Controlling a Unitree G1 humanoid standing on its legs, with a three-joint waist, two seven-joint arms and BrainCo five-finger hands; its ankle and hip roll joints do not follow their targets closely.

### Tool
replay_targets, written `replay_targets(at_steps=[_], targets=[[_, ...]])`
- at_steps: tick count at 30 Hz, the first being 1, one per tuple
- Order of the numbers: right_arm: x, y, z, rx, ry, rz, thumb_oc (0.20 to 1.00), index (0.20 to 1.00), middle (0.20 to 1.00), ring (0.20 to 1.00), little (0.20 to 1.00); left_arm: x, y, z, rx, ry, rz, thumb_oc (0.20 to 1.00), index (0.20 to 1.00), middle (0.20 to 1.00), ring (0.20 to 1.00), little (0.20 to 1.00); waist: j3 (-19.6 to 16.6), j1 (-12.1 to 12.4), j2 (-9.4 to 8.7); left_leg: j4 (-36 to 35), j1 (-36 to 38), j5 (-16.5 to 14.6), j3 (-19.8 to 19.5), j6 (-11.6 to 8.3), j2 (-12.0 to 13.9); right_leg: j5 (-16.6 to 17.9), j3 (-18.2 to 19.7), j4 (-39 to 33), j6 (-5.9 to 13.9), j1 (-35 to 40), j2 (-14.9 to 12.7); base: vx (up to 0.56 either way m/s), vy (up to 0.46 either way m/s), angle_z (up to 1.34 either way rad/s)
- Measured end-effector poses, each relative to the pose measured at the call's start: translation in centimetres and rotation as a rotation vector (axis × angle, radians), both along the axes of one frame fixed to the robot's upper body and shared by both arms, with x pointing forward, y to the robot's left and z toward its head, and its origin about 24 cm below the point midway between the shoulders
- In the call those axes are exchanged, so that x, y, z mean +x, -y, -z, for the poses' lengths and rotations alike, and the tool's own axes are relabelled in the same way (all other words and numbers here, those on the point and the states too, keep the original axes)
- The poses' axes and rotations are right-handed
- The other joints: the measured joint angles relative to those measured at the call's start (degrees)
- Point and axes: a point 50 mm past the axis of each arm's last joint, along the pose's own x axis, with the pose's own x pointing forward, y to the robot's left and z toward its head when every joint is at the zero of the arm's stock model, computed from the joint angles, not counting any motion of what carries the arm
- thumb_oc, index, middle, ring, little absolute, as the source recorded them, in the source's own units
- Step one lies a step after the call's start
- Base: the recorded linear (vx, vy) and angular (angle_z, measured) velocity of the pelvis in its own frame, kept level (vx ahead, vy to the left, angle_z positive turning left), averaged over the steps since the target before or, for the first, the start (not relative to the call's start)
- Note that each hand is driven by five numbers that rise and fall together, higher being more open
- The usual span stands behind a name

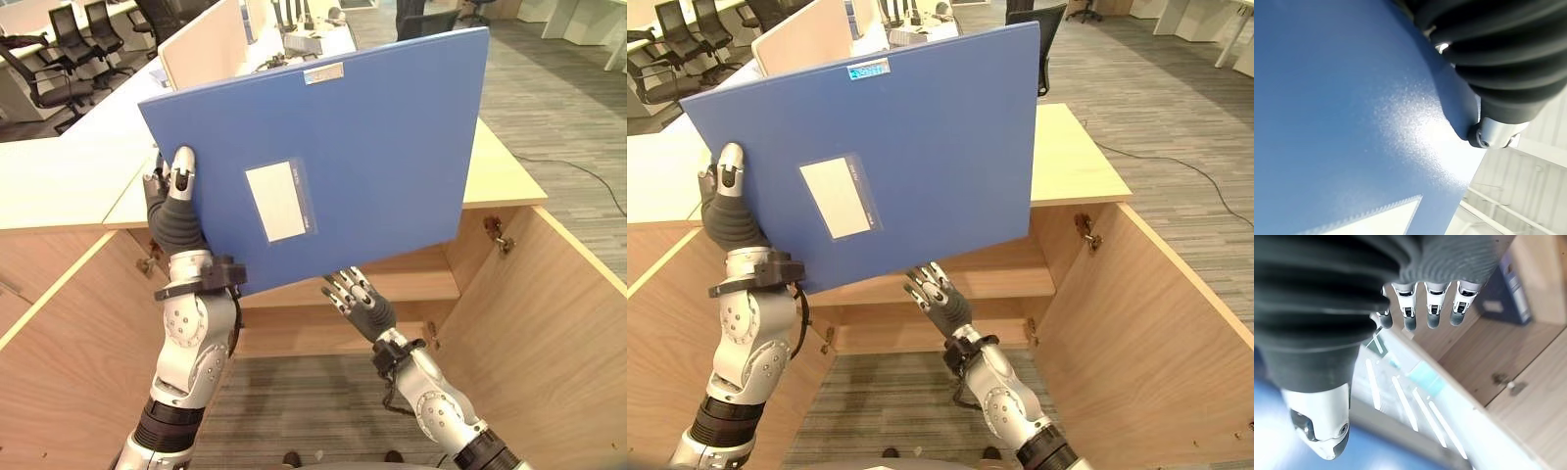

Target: Put the empty folder in the office cabinet

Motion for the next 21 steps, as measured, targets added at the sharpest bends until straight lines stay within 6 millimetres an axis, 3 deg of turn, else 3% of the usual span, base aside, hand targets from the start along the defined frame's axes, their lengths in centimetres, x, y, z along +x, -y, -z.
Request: replay_targets(at_steps=[8, 21], targets=[[1.0, -1.3, -1.8, 0.062, 0.06, -0.02, 1.0, 1.0, 1.0, 1.0, 1.0, 0.8, 0.8, 2.0, -0.039, -0.094, 0.023, 0.2, 0.2, 0.2, 0.2, 0.2, 0.7, 0.0, -0.11, 0.2, 0.1, 0.0, 0.3, 0.06, 0.0, 0.0, 0.3, 0.0, 0.04, 0.0, 0.0, 0.0, 0.001, -0.01], [1.9, -0.9, -3.0, 0.1, 0.083, 0.068, 1.0, 1.0, 1.0, 1.0, 1.0, 1.1, 0.4, 4.6, -0.108, -0.192, -0.001, 0.2, 0.2, 0.2, 0.2, 0.2, 0.9, 0.7, -0.35, 0.0, 0.2, 0.0, 0.4, 0.07, 0.0, 0.0, 0.5, 0.0, 0.03, 0.0, 0.2, 0.0, 0.0, 0.0]])
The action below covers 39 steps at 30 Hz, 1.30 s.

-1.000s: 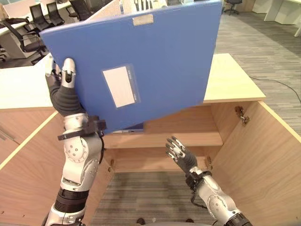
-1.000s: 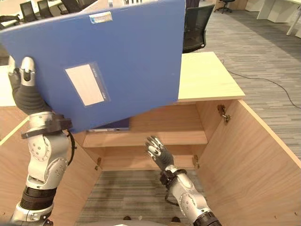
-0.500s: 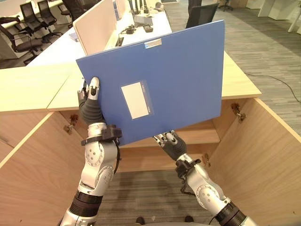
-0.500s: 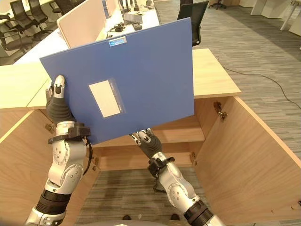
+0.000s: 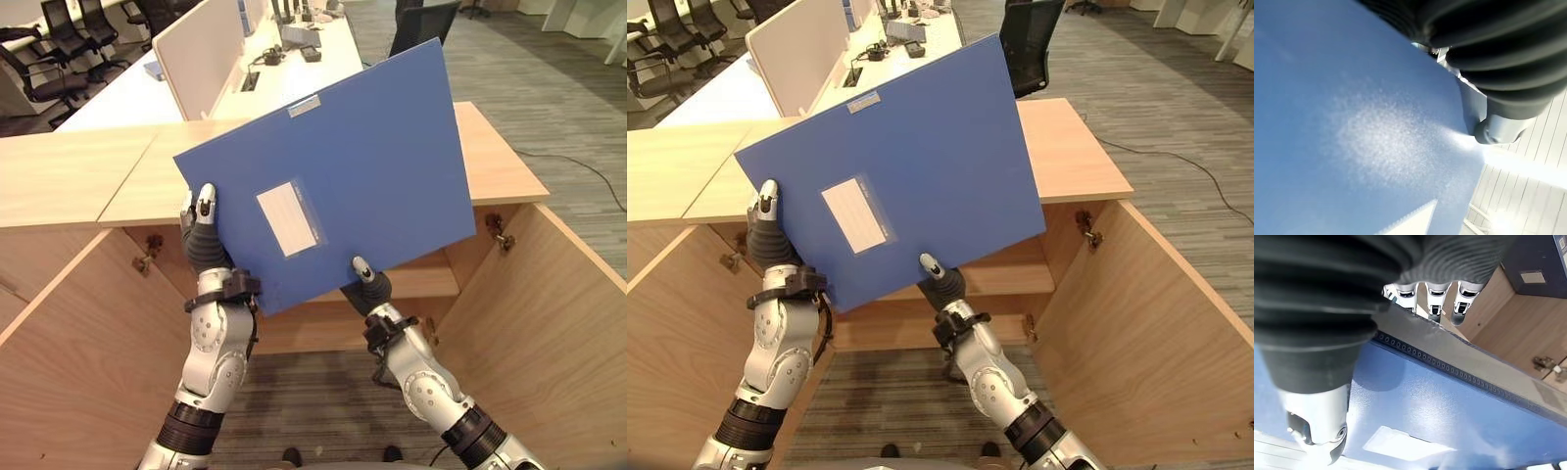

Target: Put the empty folder in the office cabinet

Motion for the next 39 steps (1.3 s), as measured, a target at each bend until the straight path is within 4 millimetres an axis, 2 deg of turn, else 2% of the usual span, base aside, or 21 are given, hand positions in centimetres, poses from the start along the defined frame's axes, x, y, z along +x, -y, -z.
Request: replay_targets(at_steps=[8, 9, 10, 11, 18, 31, 32, 33, 34, 37, 39], targets=[[0.4, 0.1, -0.7, 0.042, 0.011, 0.05, 1.0, 1.0, 1.0, 1.0, 1.0, -0.2, -0.3, 1.5, -0.031, -0.066, -0.001, 0.2, 0.2, 0.2, 0.2, 0.2, 0.1, 0.2, -0.51, 0.3, 0.0, 0.0, 0.0, 0.0, 0.0, 0.2, 0.0, 0.1, -0.28, 0.0, 0.1, 0.0, 0.0, 0.0], [0.5, 0.2, -0.8, 0.048, 0.015, 0.061, 0.495, 0.495, 0.495, 0.495, 0.495, -0.2, -0.2, 1.5, -0.029, -0.067, 0.005, 0.2, 0.2, 0.2, 0.2, 0.2, 0.1, 0.3, -0.59, 0.3, 0.0, 0.0, 0.0, 0.0, 0.0, 0.2, -0.1, 0.1, -0.28, 0.0, 0.1, 0.0, 0.0, 0.0], [0.5, 0.3, -0.9, 0.053, 0.02, 0.066, 0.263, 0.263, 0.263, 0.263, 0.263, -0.3, -0.3, 1.6, -0.026, -0.067, 0.008, 0.2, 0.2, 0.2, 0.2, 0.2, 0.1, 0.3, -0.63, 0.3, 0.0, 0.0, 0.0, 0.01, 0.0, 0.2, -0.1, 0.1, -0.27, 0.0, 0.0, 0.0, 0.0, 0.0], [0.5, 0.4, -1.1, 0.057, 0.025, 0.069, 0.2, 0.2, 0.2, 0.2, 0.2, -0.3, -0.3, 1.6, -0.024, -0.066, 0.01, 0.2, 0.2, 0.2, 0.2, 0.2, 0.1, 0.3, -0.66, 0.2, 0.0, 0.0, 0.0, 0.01, 0.0, 0.2, -0.1, 0.1, -0.27, 0.0, 0.0, 0.0, 0.0, 0.0], [0.6, 0.5, -1.4, 0.088, 0.014, 0.082, 0.2, 0.2, 0.2, 0.2, 0.2, -0.3, -0.4, 2.6, -0.042, -0.102, 0.027, 0.2, 0.2, 0.2, 0.2, 0.2, -0.2, 0.3, -1.22, 0.2, 0.0, 0.0, -0.1, 0.01, 0.0, 0.2, -0.1, 0.1, -0.27, 0.0, 0.0, 0.0, 0.0, 0.0], [0.7, 1.0, -1.2, 0.084, 0.001, 0.095, 0.2, 0.2, 0.2, 0.2, 0.2, -0.5, -0.4, 2.8, -0.022, -0.094, 0.053, 0.2, 0.2, 0.2, 0.2, 0.2, -0.5, 0.2, -1.6, 0.1, 0.0, 0.0, 0.0, 0.01, 0.0, 0.2, -0.1, 0.1, -0.26, 0.0, -0.1, 0.0, 0.0, 0.0], [0.7, 1.1, -1.1, 0.082, 0.002, 0.095, 0.2, 0.2, 0.2, 0.2, 0.2, -0.5, -0.4, 2.8, -0.018, -0.094, 0.058, 0.351, 0.351, 0.351, 0.351, 0.351, -0.5, 0.2, -1.6, 0.1, 0.0, 0.0, 0.0, 0.01, 0.0, 0.2, -0.1, 0.1, -0.26, 0.0, -0.1, 0.0, 0.0, 0.0], [0.6, 1.4, -1.0, 0.069, 0.003, 0.095, 0.2, 0.2, 0.2, 0.2, 0.2, -0.6, -0.4, 2.9, -0.012, -0.098, 0.064, 0.74, 0.74, 0.74, 0.74, 0.74, -0.5, 0.2, -1.64, 0.1, 0.0, 0.0, 0.0, 0.01, 0.0, 0.2, -0.1, 0.1, -0.26, 0.0, 0.0, 0.0, 0.0, 0.0], [0.7, 1.9, -0.9, 0.054, 0.012, 0.097, 0.2, 0.2, 0.2, 0.2, 0.2, -0.7, -0.5, 3.2, 0.005, -0.11, 0.073, 1.0, 1.0, 1.0, 1.0, 1.0, -0.5, 0.2, -1.66, 0.1, 0.0, 0.0, -0.1, 0.01, 0.0, 0.2, -0.1, 0.2, -0.26, 0.0, 0.1, 0.0, 0.0, 0.0], [0.7, 3.1, -0.9, -0.026, 0.059, 0.12, 0.2, 0.2, 0.2, 0.2, 0.2, -1.3, -0.8, 4.4, 0.022, -0.164, 0.081, 1.0, 1.0, 1.0, 1.0, 1.0, -0.5, 0.2, -1.66, 0.1, 0.0, 0.0, 0.0, 0.05, 0.0, 0.2, -0.1, 0.0, -0.24, 0.0, -0.2, 0.01, 0.004, 0.0], [0.0, 5.9, -0.5, -0.181, 0.129, 0.14, 0.2, 0.2, 0.2, 0.2, 0.2, -2.2, -2.1, 5.7, 0.101, -0.208, 0.078, 1.0, 1.0, 1.0, 1.0, 1.0, -0.5, 0.3, -1.62, -0.1, 0.0, -0.1, -0.1, 0.1, 0.0, -0.1, -0.2, 0.0, -0.07, 0.1, -0.2, 0.02, 0.005, 0.01]])
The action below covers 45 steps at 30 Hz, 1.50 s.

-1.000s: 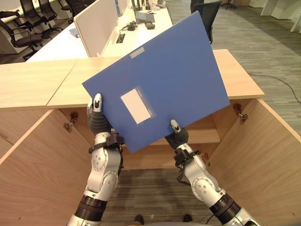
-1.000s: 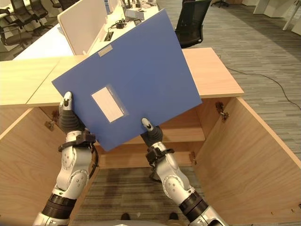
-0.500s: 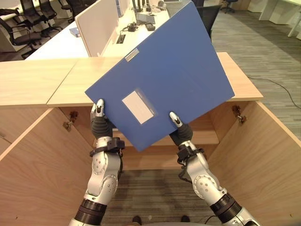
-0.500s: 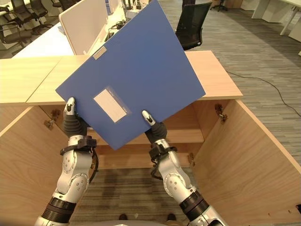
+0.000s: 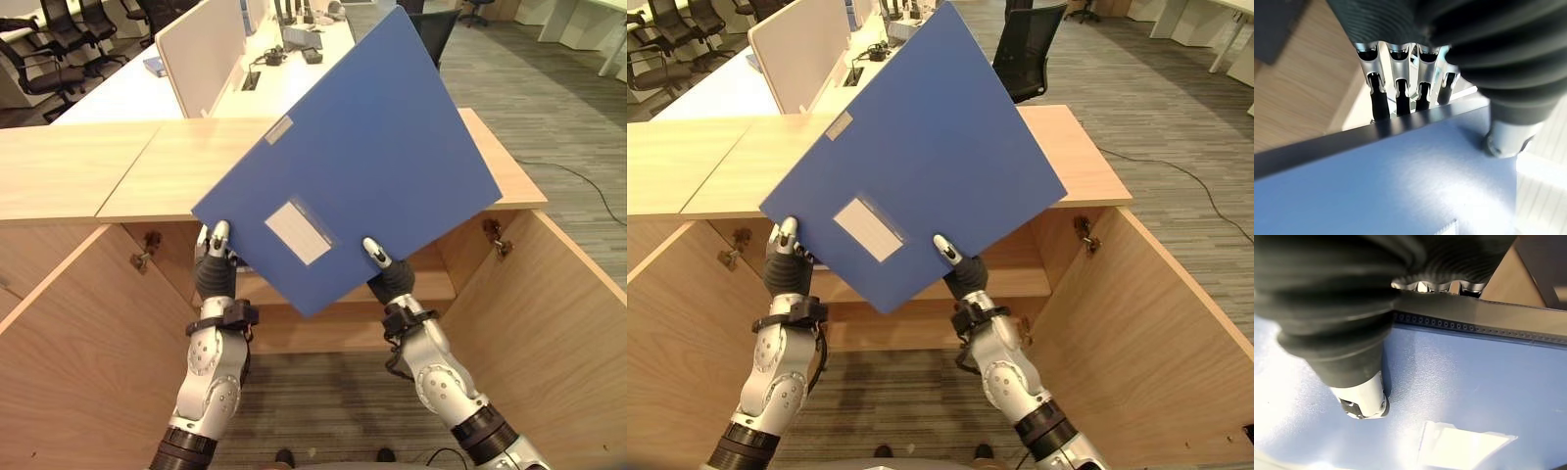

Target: Put the empty folder in the office cabinet

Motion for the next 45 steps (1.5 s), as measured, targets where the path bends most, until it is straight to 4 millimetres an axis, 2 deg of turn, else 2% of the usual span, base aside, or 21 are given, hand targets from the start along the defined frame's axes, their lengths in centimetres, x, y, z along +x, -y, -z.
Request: replay_targets(at_steps=[5, 6, 7, 9, 10, 13, 17, 19, 21, 22, 28, 31, 33, 35, 37, 38, 39, 45], targets=[[-1.2, 5.0, 1.9, -0.323, -0.032, 0.074, 0.2, 0.2, 0.2, 0.2, 0.2, -1.5, -4.1, 3.9, 0.155, -0.183, -0.032, 1.0, 1.0, 1.0, 1.0, 1.0, 0.1, 0.0, 0.06, 0.0, -0.2, -0.4, -0.2, 0.26, 0.0, 0.0, -0.2, 0.0, -0.02, -0.1, 0.0, 0.01, 0.01, 0.01], [-1.9, 7.1, 3.1, -0.394, -0.08, 0.113, 0.2, 0.2, 0.2, 0.2, 0.2, -2.7, -6.0, 5.5, 0.213, -0.26, -0.009, 1.0, 1.0, 1.0, 1.0, 1.0, 0.0, -0.1, 0.14, 0.0, -0.1, -0.4, -0.1, 0.26, 0.0, -0.1, -0.2, 0.0, -0.04, 0.0, 0.0, 0.03, 0.023, 0.0], [-2.4, 8.3, 3.9, -0.438, -0.115, 0.14, 0.2, 0.2, 0.2, 0.2, 0.2, -3.4, -7.1, 6.6, 0.235, -0.316, 0.01, 1.0, 1.0, 1.0, 1.0, 1.0, 0.1, 0.0, 0.24, 0.0, -0.1, -0.5, -0.1, 0.26, 0.0, -0.1, -0.2, 0.0, -0.05, 0.0, 0.0, 0.03, 0.023, 0.0], [-3.4, 10.2, 5.6, -0.51, -0.202, 0.182, 0.2, 0.2, 0.2, 0.2, 0.2, -5.1, -8.8, 8.4, 0.259, -0.424, 0.037, 1.0, 1.0, 1.0, 1.0, 1.0, 0.1, 0.0, 0.35, 0.0, -0.2, -0.6, -0.1, 0.31, 0.0, -0.1, -0.2, 0.0, -0.05, -0.1, -0.1, 0.0, 0.0, 0.0], [-4.4, 11.2, 7.0, -0.571, -0.276, 0.18, 0.2, 0.2, 0.2, 0.2, 0.2, -6.7, -9.5, 9.7, 0.262, -0.492, 0.089, 1.0, 1.0, 1.0, 1.0, 1.0, 0.2, 0.0, 0.42, 0.0, -0.4, -0.6, -0.1, 0.32, 0.0, -0.1, -0.3, 0.0, -0.03, -0.3, -0.1, 0.0, 0.0, 0.0], [-5.8, 11.3, 9.0, -0.61, -0.361, 0.132, 0.2, 0.2, 0.2, 0.2, 0.2, -8.7, -9.2, 12.2, 0.286, -0.619, 0.208, 1.0, 1.0, 1.0, 1.0, 1.0, 0.3, 0.1, 0.73, 0.0, -0.6, -0.5, -0.2, 0.31, 0.0, -0.1, -0.3, 0.0, -0.02, -0.4, -0.1, 0.0, 0.0, 0.0], [-7.4, 10.2, 11.6, -0.644, -0.454, 0.057, 0.2, 0.2, 0.2, 0.2, 0.2, -11.4, -7.1, 16.1, 0.298, -0.812, 0.372, 1.0, 1.0, 1.0, 1.0, 1.0, -0.1, -0.1, 1.21, 0.0, -1.4, -0.5, -0.3, 0.19, 0.0, -0.1, -0.4, 0.0, 0.0, -1.2, -0.1, -0.04, 0.006, 0.0], [-8.1, 10.1, 12.8, -0.65, -0.509, 0.05, 0.2, 0.2, 0.2, 0.2, 0.2, -12.2, -6.4, 17.2, 0.301, -0.87, 0.411, 1.0, 1.0, 1.0, 1.0, 1.0, -0.2, -0.1, 1.02, 0.0, -2.1, -0.2, -0.4, -0.21, 0.0, 0.0, -0.5, 0.0, 0.06, -2.1, -0.1, -0.03, 0.013, 0.03], [-10.0, 10.6, 15.3, -0.703, -0.644, 0.053, 0.2, 0.2, 0.2, 0.2, 0.2, -12.7, -5.5, 18.2, 0.317, -0.919, 0.452, 1.0, 1.0, 1.0, 1.0, 1.0, -0.2, -0.1, 0.61, 0.0, -2.3, -0.1, -0.8, -0.17, -0.1, 0.0, -0.8, 0.0, 0.08, -2.0, -0.1, -0.05, 0.026, 0.06], [-10.4, 10.8, 15.9, -0.715, -0.677, 0.072, 0.2, 0.2, 0.2, 0.2, 0.2, -12.7, -5.4, 18.6, 0.332, -0.946, 0.461, 1.0, 1.0, 1.0, 1.0, 1.0, -0.2, -0.1, 0.63, 0.0, -2.4, -0.1, -0.8, -0.17, -0.1, -0.1, -0.8, 0.0, 0.08, -2.1, -0.1, -0.04, 0.021, 0.02], [-10.0, 10.9, 16.7, -0.718, -0.714, 0.129, 0.2, 0.2, 0.2, 0.2, 0.2, -11.7, -4.6, 19.2, 0.476, -0.981, 0.516, 1.0, 1.0, 1.0, 1.0, 1.0, -0.1, -0.9, 0.77, 0.0, -2.5, -0.1, -0.8, -0.16, -0.1, 0.0, -0.8, 0.0, 0.13, -2.2, -0.1, -0.04, 0.006, 0.0], [-8.9, 10.1, 17.2, -0.709, -0.731, 0.144, 0.2, 0.2, 0.2, 0.2, 0.2, -11.3, -4.0, 19.7, 0.533, -1.001, 0.551, 1.0, 1.0, 1.0, 1.0, 1.0, 0.0, -1.2, 1.05, 0.0, -3.3, 0.0, -0.2, -0.18, -0.1, 0.1, -0.3, 0.0, 0.32, -3.2, -0.1, -0.09, 0.018, -0.08], [-7.8, 9.2, 17.2, -0.64, -0.735, 0.171, 0.2, 0.2, 0.2, 0.2, 0.2, -10.5, -3.7, 19.6, 0.58, -0.988, 0.556, 1.0, 1.0, 1.0, 1.0, 1.0, 1.2, -1.3, 1.74, 0.0, -4.4, 0.6, -0.3, 0.04, -0.2, 0.6, -0.3, 0.0, 0.37, -4.2, -0.2, -0.08, 0.015, 0.02], [-7.2, 8.3, 17.4, -0.515, -0.763, 0.205, 0.2, 0.2, 0.2, 0.2, 0.2, -9.9, -3.4, 19.4, 0.603, -0.963, 0.543, 1.0, 1.0, 1.0, 1.0, 1.0, 2.9, -1.1, 3.6, 0.0, -4.6, 0.7, -0.5, 0.06, -0.3, 0.6, -0.7, 0.0, 0.45, -4.2, -0.4, -0.05, -0.004, 0.06], [-5.8, 8.0, 17.1, -0.393, -0.772, 0.264, 0.2, 0.2, 0.2, 0.2, 0.2, -9.7, -3.3, 19.4, 0.61, -0.954, 0.527, 1.0, 1.0, 1.0, 1.0, 1.0, 4.0, -1.4, 4.76, 0.0, -5.8, 0.9, -1.1, -0.02, -0.3, 0.7, -1.2, 0.0, 0.47, -5.2, -0.4, -0.06, -0.01, 0.11], [-5.4, 7.9, 16.9, -0.36, -0.77, 0.28, 0.2, 0.2, 0.2, 0.2, 0.2, -9.7, -3.2, 19.4, 0.61, -0.955, 0.522, 1.0, 1.0, 1.0, 1.0, 1.0, 4.2, -1.2, 5.04, 0.2, -6.0, 1.0, -1.1, -0.01, -0.4, 0.7, -1.2, 0.0, 0.46, -5.3, -0.4, -0.09, -0.012, 0.08], [-4.2, 7.9, 16.3, -0.29, -0.757, 0.315, 0.2, 0.2, 0.2, 0.2, 0.2, -9.6, -3.2, 19.4, 0.614, -0.953, 0.514, 1.0, 1.0, 1.0, 1.0, 1.0, 4.9, -0.5, 5.31, 0.5, -6.4, 1.3, -1.1, 0.04, -0.4, 0.7, -1.2, 0.0, 0.52, -5.8, -0.4, -0.08, -0.02, -0.02], [0.3, 8.0, 14.0, -0.074, -0.709, 0.456, 0.2, 0.2, 0.2, 0.2, 0.2, -7.4, -2.4, 18.6, 0.641, -0.889, 0.513, 1.0, 1.0, 1.0, 1.0, 1.0, 6.9, 0.8, 5.8, 0.5, -9.2, 2.2, -1.4, -0.05, -0.5, 1.4, -1.3, 0.0, 0.57, -8.4, -0.5, -0.05, -0.009, 0.03]])
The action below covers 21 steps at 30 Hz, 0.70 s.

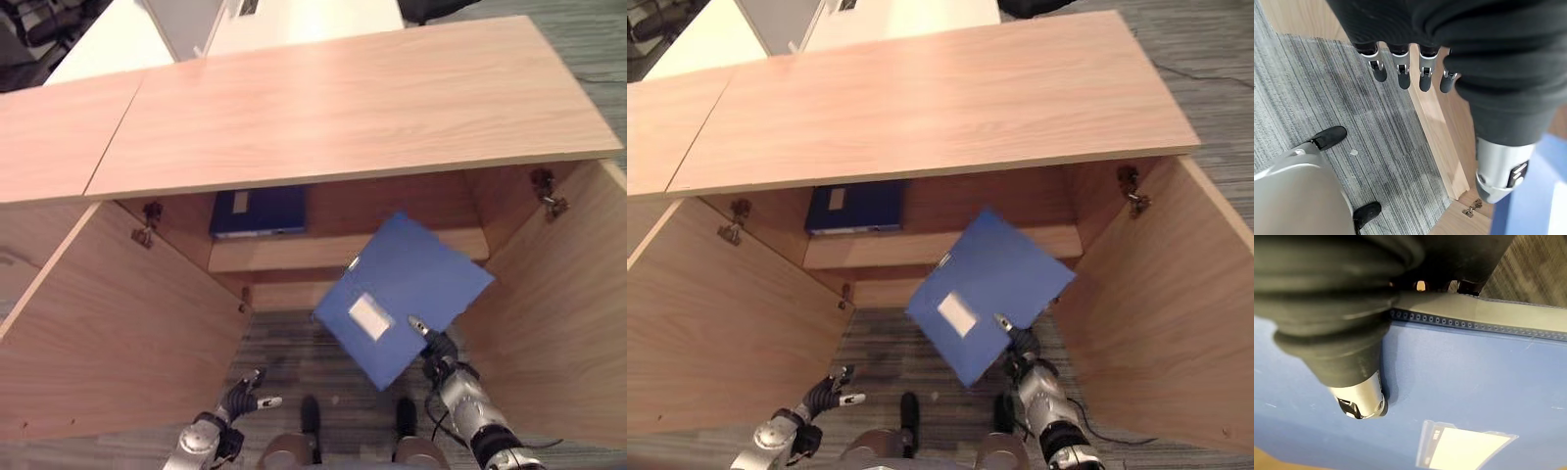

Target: Put the empty folder in the office cabinet

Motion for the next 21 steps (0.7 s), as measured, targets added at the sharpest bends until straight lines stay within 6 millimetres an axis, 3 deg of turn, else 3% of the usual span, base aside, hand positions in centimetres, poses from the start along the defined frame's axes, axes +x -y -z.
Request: replay_targets(at_steps=[2, 9, 13, 16, 19, 21], targets=[[1.4, 0.4, -1.1, 0.03, 0.044, 0.069, 0.2, 0.2, 0.2, 0.2, 0.2, 1.2, 0.4, -0.6, -0.019, 0.04, -0.004, 1.0, 1.0, 1.0, 1.0, 1.0, 2.0, 0.6, 0.9, 0.0, -1.1, 0.4, -0.2, 0.11, -0.3, 0.3, -0.1, 0.1, -0.11, -1.0, -0.1, -0.04, -0.01, 0.05], [2.6, 1.0, -1.6, 0.085, 0.033, 0.193, 0.2, 0.2, 0.2, 0.2, 0.2, 2.6, 1.1, -1.5, -0.049, 0.092, 0.004, 1.0, 1.0, 1.0, 1.0, 1.0, 5.8, 1.4, 2.6, 0.0, -3.6, 0.8, -0.3, 0.28, -0.5, 1.0, -0.3, 0.3, -0.28, -3.4, -0.2, -0.04, -0.005, 0.01], [5.6, 2.2, -4.5, 0.152, 0.117, 0.305, 0.2, 0.2, 0.2, 0.2, 0.2, 3.8, 1.1, -2.3, -0.064, 0.142, 0.0, 1.0, 1.0, 1.0, 1.0, 1.0, 7.9, 2.2, 4.31, 0.1, -8.3, 1.9, -0.7, 0.25, -0.5, 1.7, -0.4, 0.3, -0.22, -7.9, -0.2, -0.05, -0.015, 0.03], [7.8, 2.9, -7.5, 0.179, 0.227, 0.315, 0.2, 0.2, 0.2, 0.2, 0.2, 4.6, 1.4, -2.7, -0.072, 0.161, 0.014, 1.0, 1.0, 1.0, 1.0, 1.0, 9.9, 2.5, 5.75, 0.1, -10.4, 2.7, -0.9, 0.23, -0.5, 2.6, -0.7, 0.4, -0.78, -10.0, -0.2, -0.01, -0.003, 0.02], [10.4, 3.0, -11.2, 0.218, 0.316, 0.348, 0.2, 0.2, 0.2, 0.2, 0.2, 4.7, 1.7, -2.9, -0.08, 0.171, 0.026, 1.0, 1.0, 1.0, 1.0, 1.0, 10.3, 4.3, 6.04, 1.0, -13.5, 3.1, -0.5, 0.15, -0.4, 2.6, -0.3, 0.9, -0.15, -13.4, -0.4, -0.11, -0.07, -0.05], [13.8, 5.0, -20.0, 0.32, 0.547, 0.447, 0.2, 0.2, 0.2, 0.2, 0.2, 6.3, 3.6, -4.1, -0.106, 0.222, 0.116, 1.0, 1.0, 1.0, 1.0, 1.0, 13.4, 5.7, 7.47, 3.7, -21.2, 3.9, -0.9, 0.28, -0.5, 2.9, 0.1, 5.1, -0.58, -21.6, -0.3, -0.06, -0.051, -0.02]])
